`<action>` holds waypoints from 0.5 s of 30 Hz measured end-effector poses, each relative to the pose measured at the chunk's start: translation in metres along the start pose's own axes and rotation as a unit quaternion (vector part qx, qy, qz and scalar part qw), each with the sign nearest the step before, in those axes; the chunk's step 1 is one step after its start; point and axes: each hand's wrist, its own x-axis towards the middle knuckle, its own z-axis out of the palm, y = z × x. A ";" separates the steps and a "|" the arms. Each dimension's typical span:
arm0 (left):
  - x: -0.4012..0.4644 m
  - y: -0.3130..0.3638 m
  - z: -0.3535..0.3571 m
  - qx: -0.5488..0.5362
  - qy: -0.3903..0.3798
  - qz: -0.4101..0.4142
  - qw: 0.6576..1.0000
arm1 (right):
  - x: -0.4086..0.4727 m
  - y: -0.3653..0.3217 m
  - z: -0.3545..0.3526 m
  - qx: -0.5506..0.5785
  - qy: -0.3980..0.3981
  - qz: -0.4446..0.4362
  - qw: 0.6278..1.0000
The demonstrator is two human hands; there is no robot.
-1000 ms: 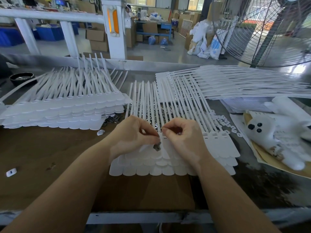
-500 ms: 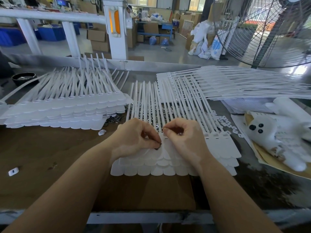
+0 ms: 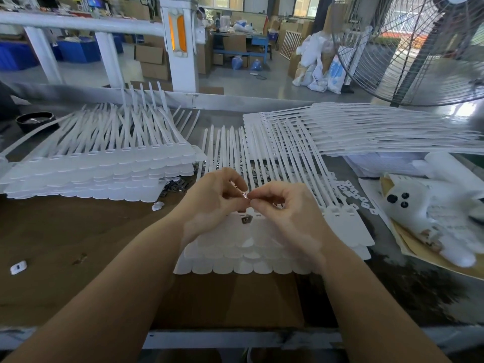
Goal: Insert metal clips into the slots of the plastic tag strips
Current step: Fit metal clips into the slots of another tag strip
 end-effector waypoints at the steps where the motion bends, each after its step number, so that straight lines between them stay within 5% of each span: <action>1: 0.001 0.001 0.000 -0.002 -0.002 -0.001 1.000 | 0.000 -0.001 -0.001 0.010 -0.008 -0.001 1.000; 15: -0.002 -0.011 0.014 0.089 0.101 -0.031 0.990 | 0.010 -0.003 -0.005 -0.123 -0.008 0.094 0.988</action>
